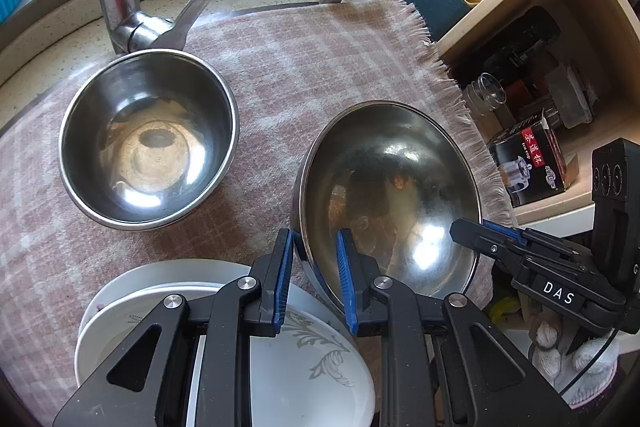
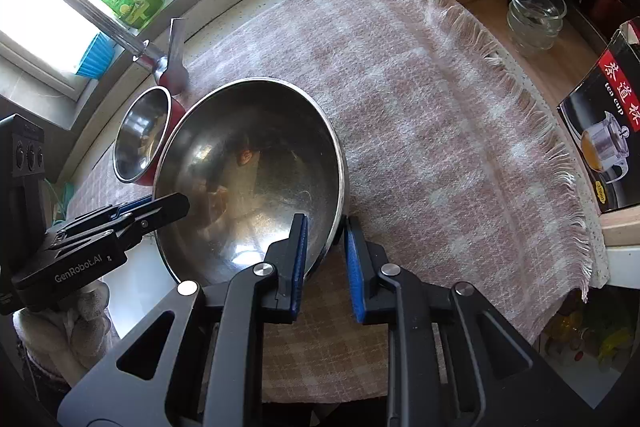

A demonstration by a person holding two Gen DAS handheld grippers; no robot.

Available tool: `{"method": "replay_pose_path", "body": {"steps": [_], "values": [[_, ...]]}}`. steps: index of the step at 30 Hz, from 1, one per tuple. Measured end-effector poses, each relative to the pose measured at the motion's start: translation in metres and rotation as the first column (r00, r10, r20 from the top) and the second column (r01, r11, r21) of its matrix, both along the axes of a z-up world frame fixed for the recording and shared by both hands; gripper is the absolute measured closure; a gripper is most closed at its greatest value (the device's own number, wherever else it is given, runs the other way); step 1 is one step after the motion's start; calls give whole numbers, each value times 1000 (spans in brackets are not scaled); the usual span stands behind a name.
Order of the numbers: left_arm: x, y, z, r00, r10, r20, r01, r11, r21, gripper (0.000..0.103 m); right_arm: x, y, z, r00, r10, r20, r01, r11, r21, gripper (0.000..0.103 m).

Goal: Organize plates and bowls

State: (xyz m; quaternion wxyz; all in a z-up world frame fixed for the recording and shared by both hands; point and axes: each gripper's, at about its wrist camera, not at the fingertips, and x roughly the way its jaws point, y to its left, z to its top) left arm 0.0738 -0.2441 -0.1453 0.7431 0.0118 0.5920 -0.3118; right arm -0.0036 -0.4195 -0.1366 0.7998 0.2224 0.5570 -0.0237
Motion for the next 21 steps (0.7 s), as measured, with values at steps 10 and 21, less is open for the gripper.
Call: {"method": "replay_pose_path", "body": {"steps": [10,21], "values": [[-4,28,33,997,41,62,-37,998,-56,82,4,16,34,996,35,85,-27,994,-101,51],[-16,127,72,954,245,174,-234,969,-81,78,12,64,79,962,166,219,-147,984,-100,41]]}}
